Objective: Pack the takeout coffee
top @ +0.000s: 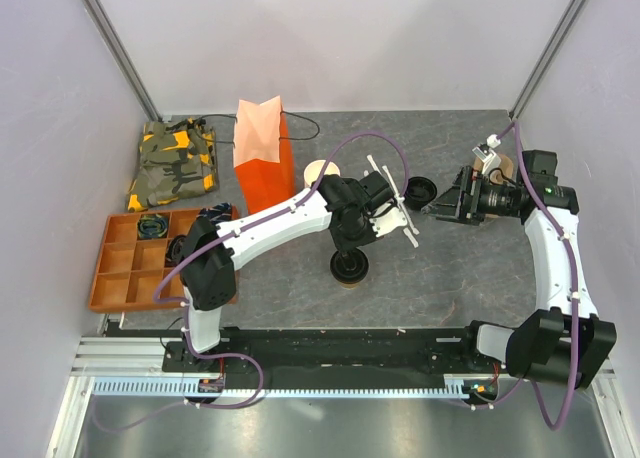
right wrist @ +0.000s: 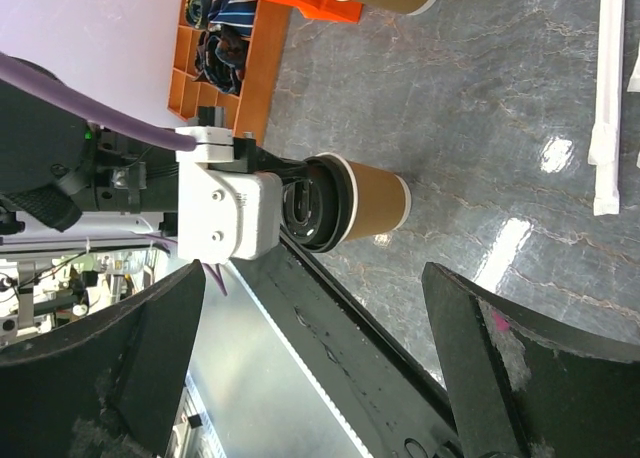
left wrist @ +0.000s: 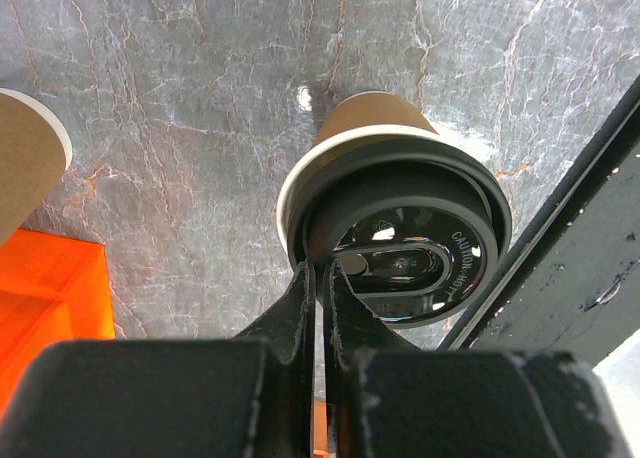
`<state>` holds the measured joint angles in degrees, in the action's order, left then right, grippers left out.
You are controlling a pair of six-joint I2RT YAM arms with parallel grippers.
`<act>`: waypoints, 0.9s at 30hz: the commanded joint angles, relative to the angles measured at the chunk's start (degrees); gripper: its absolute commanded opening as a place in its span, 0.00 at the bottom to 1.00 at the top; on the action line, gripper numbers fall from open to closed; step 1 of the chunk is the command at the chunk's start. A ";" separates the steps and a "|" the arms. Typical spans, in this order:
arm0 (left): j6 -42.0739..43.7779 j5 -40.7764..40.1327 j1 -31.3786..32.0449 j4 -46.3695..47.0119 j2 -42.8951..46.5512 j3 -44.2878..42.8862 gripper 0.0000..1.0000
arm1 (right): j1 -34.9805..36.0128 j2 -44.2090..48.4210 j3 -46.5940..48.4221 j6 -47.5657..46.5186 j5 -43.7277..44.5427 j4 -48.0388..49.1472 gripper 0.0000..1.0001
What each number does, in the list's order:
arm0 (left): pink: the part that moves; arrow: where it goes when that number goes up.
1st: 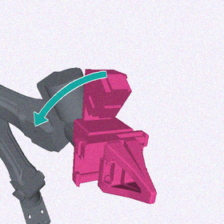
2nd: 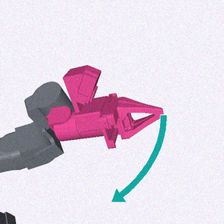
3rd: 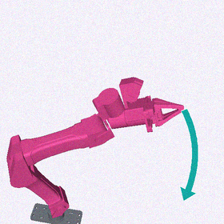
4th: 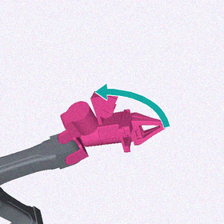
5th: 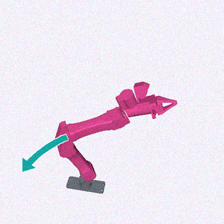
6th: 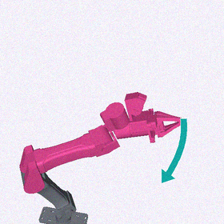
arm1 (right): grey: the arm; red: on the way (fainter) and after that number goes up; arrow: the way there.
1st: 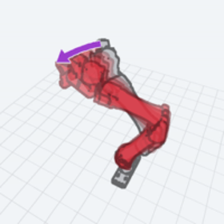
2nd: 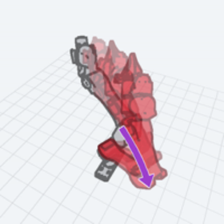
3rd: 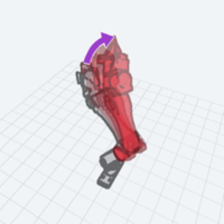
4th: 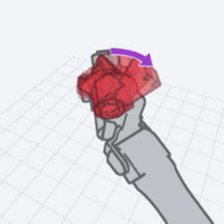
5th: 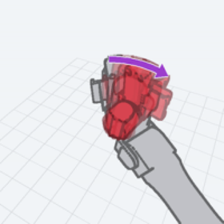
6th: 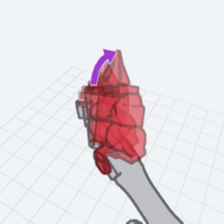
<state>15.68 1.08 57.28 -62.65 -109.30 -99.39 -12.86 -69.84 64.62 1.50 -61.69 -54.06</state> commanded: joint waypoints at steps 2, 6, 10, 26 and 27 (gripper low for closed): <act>-0.22 -0.91 -0.32 1.31 -1.01 -0.54 0.02 | -0.32 0.32 -0.11 -0.97 -3.08 0.62 0.98; -0.04 -0.91 -0.32 1.22 -1.01 -0.45 0.02 | -0.32 0.06 -0.37 -0.88 -3.43 0.63 0.98; 0.23 -2.40 -0.58 1.22 -1.09 -1.33 0.02 | -0.32 -0.20 -0.55 -0.97 -3.79 0.80 0.98; 0.49 -0.13 -0.59 0.34 -1.97 -2.91 0.02 | -0.32 -0.03 -1.43 -0.97 -5.10 1.24 0.98; 0.58 0.23 -0.59 0.16 -2.06 -3.08 0.02 | -0.32 0.06 -1.43 -0.97 -5.02 1.15 0.98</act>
<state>15.73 0.10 56.97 -62.50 -110.13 -99.81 -12.97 -70.22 63.51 1.52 -64.45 -53.98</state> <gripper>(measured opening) 0.042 0.980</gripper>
